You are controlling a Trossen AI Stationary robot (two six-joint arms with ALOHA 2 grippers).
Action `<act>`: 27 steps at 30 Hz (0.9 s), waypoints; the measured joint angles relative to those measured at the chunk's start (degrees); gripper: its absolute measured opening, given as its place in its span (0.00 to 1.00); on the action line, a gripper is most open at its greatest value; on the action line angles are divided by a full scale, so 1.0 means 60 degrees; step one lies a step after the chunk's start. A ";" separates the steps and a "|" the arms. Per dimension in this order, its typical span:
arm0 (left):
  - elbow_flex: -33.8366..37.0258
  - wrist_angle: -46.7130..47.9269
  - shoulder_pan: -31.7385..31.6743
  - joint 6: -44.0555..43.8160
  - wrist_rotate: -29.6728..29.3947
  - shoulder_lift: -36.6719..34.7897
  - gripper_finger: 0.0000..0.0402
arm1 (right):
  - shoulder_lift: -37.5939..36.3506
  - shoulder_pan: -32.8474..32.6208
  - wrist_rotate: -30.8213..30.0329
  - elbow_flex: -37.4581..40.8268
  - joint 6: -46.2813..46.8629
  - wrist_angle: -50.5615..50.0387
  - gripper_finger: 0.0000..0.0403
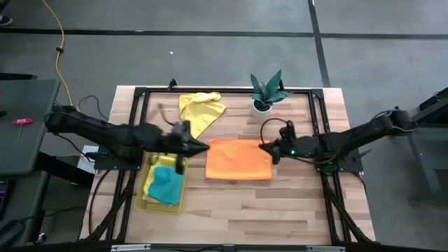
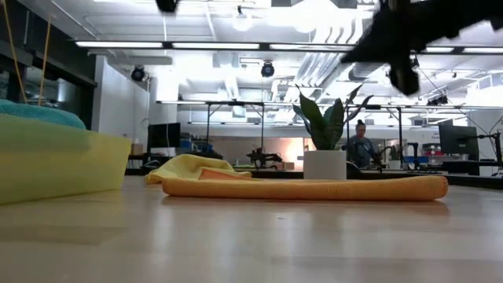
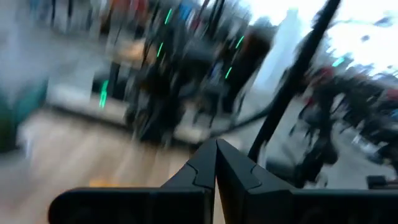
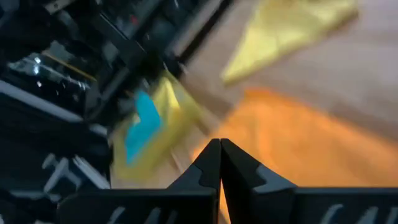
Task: Fold microfiber towels
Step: Fold the orange microfiber cloth
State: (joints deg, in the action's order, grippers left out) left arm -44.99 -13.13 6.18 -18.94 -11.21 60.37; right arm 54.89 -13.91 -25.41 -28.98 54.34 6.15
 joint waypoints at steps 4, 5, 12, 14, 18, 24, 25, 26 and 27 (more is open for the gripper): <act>-0.0004 -0.0488 0.0098 0.1203 0.0384 -0.1087 0.00 | 0.0066 0.0068 -0.0265 -0.1024 -0.1572 -0.0359 0.00; 0.0025 -0.0644 0.0093 0.1403 0.0557 -0.1257 0.00 | 0.0134 0.0103 -0.0256 -0.1312 -0.1831 -0.0667 0.00; 0.0741 -0.1587 0.0094 0.1523 0.1202 -0.1936 0.00 | 0.1119 0.0608 0.0509 -0.3554 -0.1349 -0.5165 0.06; 0.0879 -0.1646 0.0097 0.1288 0.1379 -0.2037 0.00 | 0.1665 0.0766 0.0887 -0.4267 -0.0949 -0.6952 0.12; 0.0947 -0.1436 0.0097 0.1017 0.1440 -0.2188 0.00 | 0.2955 0.0909 0.1196 -0.5161 0.0466 -0.9895 0.28; 0.0947 -0.1286 0.0097 0.1010 0.1444 -0.2202 0.00 | 0.4658 0.0966 0.2488 -0.5102 0.2910 -1.0938 0.52; 0.0947 -0.1211 0.0097 0.1010 0.1444 -0.2203 0.00 | 0.4908 0.0971 0.2626 -0.5042 0.3259 -1.0907 0.55; 0.0947 -0.1127 0.0097 0.1010 0.1446 -0.2202 0.00 | 0.5167 0.1008 0.2732 -0.5012 0.3594 -1.0874 0.57; 0.0947 -0.1008 0.0097 0.0999 0.1462 -0.2202 0.00 | 0.5421 0.1055 0.2754 -0.5011 0.3905 -1.0859 0.59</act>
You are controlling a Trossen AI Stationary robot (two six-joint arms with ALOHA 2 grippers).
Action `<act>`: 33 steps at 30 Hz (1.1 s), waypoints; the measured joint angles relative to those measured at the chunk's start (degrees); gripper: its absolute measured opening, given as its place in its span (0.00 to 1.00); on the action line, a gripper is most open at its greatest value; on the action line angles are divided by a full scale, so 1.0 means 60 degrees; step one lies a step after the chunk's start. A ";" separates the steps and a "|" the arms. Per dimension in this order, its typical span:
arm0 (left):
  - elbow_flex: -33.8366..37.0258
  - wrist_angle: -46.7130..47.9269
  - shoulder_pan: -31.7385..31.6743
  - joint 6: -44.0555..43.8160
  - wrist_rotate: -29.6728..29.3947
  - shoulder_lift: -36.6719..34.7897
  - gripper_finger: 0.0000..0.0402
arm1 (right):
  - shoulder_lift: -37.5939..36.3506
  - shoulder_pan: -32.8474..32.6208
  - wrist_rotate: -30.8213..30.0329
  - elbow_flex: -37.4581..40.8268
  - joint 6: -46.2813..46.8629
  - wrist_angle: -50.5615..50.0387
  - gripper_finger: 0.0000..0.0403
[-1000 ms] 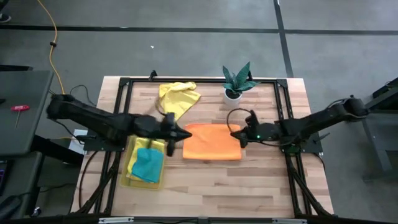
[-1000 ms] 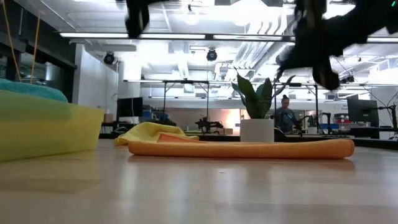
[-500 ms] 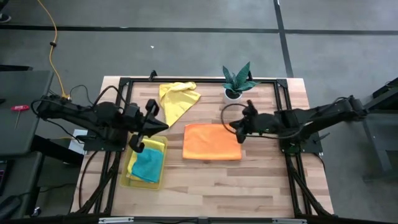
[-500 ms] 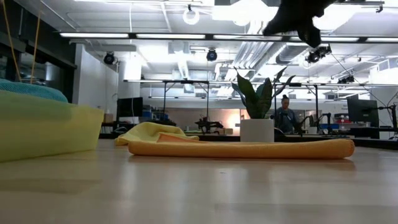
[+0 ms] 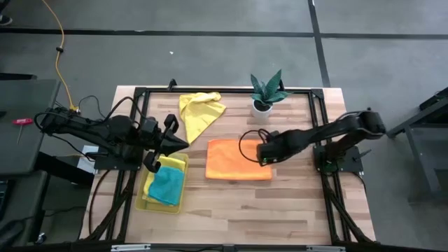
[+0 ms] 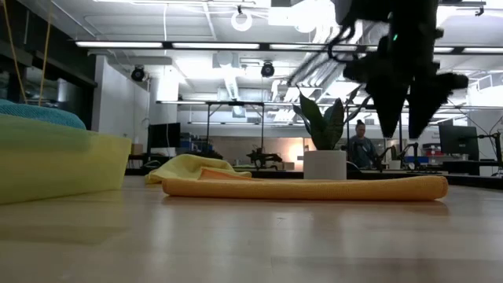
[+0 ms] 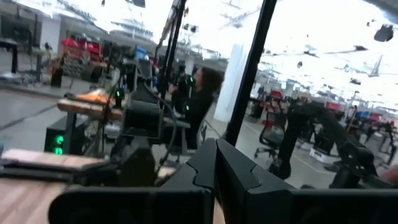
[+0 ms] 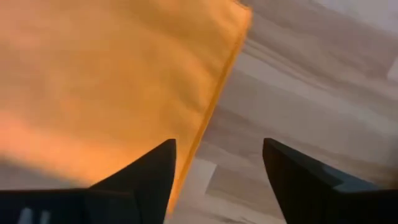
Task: Fold microfiber towels
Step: Fold the orange microfiber cloth
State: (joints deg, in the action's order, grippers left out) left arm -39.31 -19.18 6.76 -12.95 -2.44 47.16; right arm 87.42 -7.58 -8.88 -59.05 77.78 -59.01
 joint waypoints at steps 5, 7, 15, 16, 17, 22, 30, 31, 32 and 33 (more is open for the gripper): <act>0.0000 0.0616 0.0004 -0.0077 0.0087 0.0004 0.00 | 0.1044 0.0349 0.0305 0.0000 0.0725 0.0507 0.60; 0.0000 0.0734 0.0004 -0.0101 0.0087 0.0004 0.00 | 0.1421 0.0497 0.0614 0.0000 0.0721 0.0927 0.60; 0.0000 0.0791 0.0004 -0.0495 0.0080 0.0004 0.00 | 0.2422 0.1053 0.1244 0.0004 0.0092 0.1316 0.55; 0.0000 0.0791 0.0004 -0.0495 0.0080 0.0004 0.00 | 0.2427 0.1097 0.1267 0.0004 0.0011 0.1319 0.54; 0.0000 0.0791 0.0004 -0.0493 0.0080 0.0004 0.00 | 0.2429 0.1142 0.1303 0.0004 -0.0073 0.1349 0.54; 0.0000 0.0791 0.0004 -0.0525 0.0065 0.0004 0.00 | 0.2369 0.1385 0.1739 0.0381 -0.0289 0.2021 0.50; 0.0000 0.0796 0.0004 -0.0601 -0.0082 0.0004 0.00 | 0.1851 0.1320 0.1826 0.1473 0.0040 0.2987 0.38; 0.0000 0.0796 0.0007 -0.0597 -0.0175 0.0004 0.00 | 0.1785 0.1323 0.1769 0.1486 0.0037 0.2904 0.35; 0.0000 0.0795 0.0007 -0.0597 -0.0289 0.0004 0.00 | 0.1689 0.1324 0.1683 0.1526 0.0034 0.2840 0.32; 0.0000 0.0794 0.0007 -0.0601 -0.0415 0.0004 0.00 | 0.1591 0.1320 0.1578 0.1557 -0.0048 0.2740 0.29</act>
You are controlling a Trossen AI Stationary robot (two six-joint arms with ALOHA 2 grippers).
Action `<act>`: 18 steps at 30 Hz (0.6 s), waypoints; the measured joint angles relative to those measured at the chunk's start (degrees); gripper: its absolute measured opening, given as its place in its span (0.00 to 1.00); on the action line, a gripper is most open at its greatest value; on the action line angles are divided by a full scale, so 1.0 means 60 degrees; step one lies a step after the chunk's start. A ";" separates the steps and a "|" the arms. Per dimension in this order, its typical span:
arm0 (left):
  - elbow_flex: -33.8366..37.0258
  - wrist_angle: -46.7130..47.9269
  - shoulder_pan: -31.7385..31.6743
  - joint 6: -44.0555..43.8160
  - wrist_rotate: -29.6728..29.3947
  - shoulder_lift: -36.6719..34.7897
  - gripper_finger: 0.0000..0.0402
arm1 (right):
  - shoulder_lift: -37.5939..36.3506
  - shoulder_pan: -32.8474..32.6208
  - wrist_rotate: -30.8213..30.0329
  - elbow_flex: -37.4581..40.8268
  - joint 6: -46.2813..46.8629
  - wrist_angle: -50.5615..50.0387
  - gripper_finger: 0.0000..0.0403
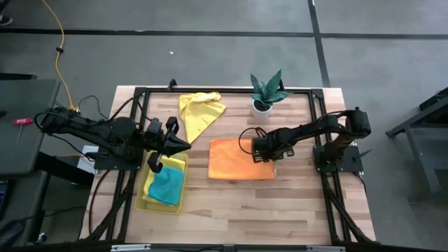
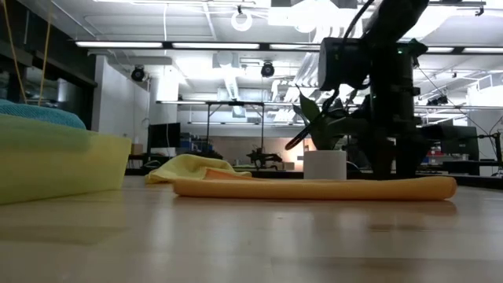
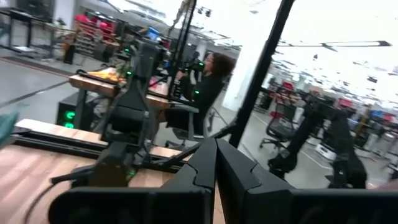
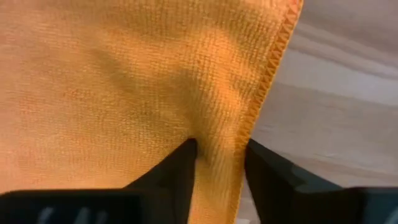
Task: Fold microfiber towels
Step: Fold the orange microfiber cloth
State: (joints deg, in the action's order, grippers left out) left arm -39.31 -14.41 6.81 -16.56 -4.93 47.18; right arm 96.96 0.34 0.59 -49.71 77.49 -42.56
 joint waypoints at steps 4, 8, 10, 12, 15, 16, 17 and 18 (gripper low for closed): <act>0.0000 -0.0002 0.0000 0.0000 -0.0418 0.0000 0.00 | -0.0186 -0.0006 -0.0325 0.0002 -0.0617 -0.0526 0.12; 0.0000 -0.0007 0.0000 -0.0066 -0.0557 0.0000 0.00 | -0.0196 -0.0229 -0.0740 0.0028 -0.1002 -0.1601 0.02; 0.0000 -0.0007 -0.0004 -0.0160 -0.0561 0.0000 0.00 | -0.0171 -0.0395 -0.0752 0.0049 -0.1210 -0.2318 0.04; 0.0000 -0.0004 -0.0003 -0.0179 -0.0568 0.0000 0.00 | -0.0198 -0.0581 -0.0861 0.0057 -0.1252 -0.3070 0.02; 0.0000 -0.0005 -0.0004 -0.0181 -0.0607 0.0000 0.00 | -0.0660 -0.0905 -0.1084 0.0315 -0.1301 -0.3545 0.01; 0.0000 -0.0004 -0.0004 -0.0188 -0.0670 0.0000 0.00 | -0.0926 -0.1014 -0.1047 0.0545 -0.1178 -0.3630 0.01; 0.0000 -0.0004 -0.0004 -0.0215 -0.0750 0.0004 0.00 | -0.1239 -0.1132 -0.0979 0.0812 -0.0991 -0.3654 0.01; 0.0000 -0.0004 -0.0004 -0.0215 -0.0804 0.0004 0.00 | -0.1637 -0.1257 -0.0860 0.1096 -0.0724 -0.3647 0.01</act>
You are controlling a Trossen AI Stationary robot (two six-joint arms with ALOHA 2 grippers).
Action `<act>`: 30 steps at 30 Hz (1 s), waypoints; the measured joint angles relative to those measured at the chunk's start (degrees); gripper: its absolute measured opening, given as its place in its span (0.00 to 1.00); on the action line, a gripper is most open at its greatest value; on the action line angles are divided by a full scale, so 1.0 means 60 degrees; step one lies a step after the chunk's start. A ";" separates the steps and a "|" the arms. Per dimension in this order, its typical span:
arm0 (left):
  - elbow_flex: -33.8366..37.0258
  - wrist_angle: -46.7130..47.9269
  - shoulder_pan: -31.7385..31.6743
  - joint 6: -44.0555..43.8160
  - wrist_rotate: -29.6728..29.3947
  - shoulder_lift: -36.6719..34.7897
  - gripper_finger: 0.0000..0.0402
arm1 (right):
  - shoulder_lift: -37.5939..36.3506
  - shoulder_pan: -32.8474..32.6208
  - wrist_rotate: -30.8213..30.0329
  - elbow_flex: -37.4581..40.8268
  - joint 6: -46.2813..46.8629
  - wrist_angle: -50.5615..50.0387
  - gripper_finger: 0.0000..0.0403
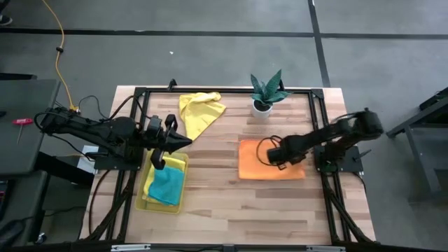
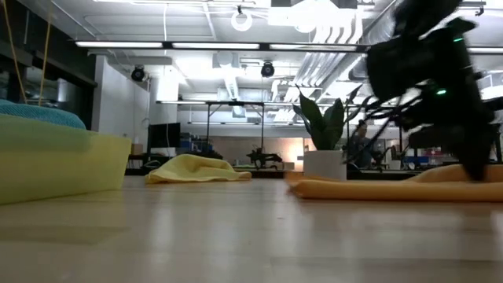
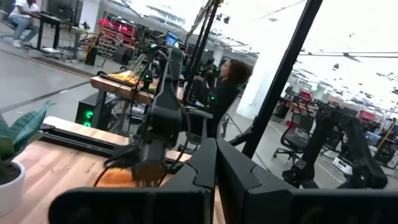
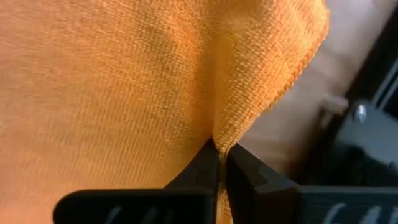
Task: Fold microfiber towels
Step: Fold the orange microfiber cloth
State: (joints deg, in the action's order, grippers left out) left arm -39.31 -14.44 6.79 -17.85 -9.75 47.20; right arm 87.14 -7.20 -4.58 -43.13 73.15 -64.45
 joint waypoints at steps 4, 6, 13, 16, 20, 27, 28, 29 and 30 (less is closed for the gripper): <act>0.0000 0.0004 0.0000 -0.0024 -0.0117 -0.0001 0.00 | -0.1870 -0.0568 0.0289 0.0910 0.1243 -0.0128 0.01; 0.0000 0.0007 0.0000 -0.0089 -0.0144 0.0000 0.00 | -0.2812 -0.0787 -0.0021 0.0925 0.1646 -0.0008 0.00; 0.0000 -0.0007 0.0000 -0.0251 -0.0304 0.0015 0.00 | -0.4636 -0.0830 -0.1300 0.0039 0.2405 0.0567 0.00; 0.0000 -0.0004 0.0000 -0.0252 -0.0348 0.0018 0.00 | -0.4705 -0.0830 -0.1777 -0.0438 0.2280 0.1141 0.00; 0.0000 0.0001 0.0000 -0.0251 -0.0519 0.0018 0.00 | -0.4308 -0.0830 -0.2022 -0.0616 0.2137 0.1932 0.00; 0.0000 0.0004 0.0000 -0.0255 -0.0525 0.0016 0.00 | -0.2709 -0.0826 -0.2187 -0.0616 0.2560 0.3522 0.00; 0.0000 0.0004 0.0000 -0.0255 -0.0525 0.0016 0.00 | -0.2462 -0.0815 -0.2204 -0.0616 0.2618 0.3784 0.00; 0.0000 0.0004 0.0000 -0.0263 -0.0525 0.0015 0.00 | -0.2212 -0.0801 -0.2215 -0.0616 0.2739 0.4039 0.00; 0.0000 0.0004 0.0000 -0.0286 -0.0525 0.0016 0.00 | -0.1971 -0.0801 -0.2217 -0.0616 0.2908 0.4272 0.00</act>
State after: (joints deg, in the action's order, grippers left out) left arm -39.31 -14.41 6.79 -19.56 -12.91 47.30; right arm 75.32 -12.01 -17.88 -46.83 90.60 -38.82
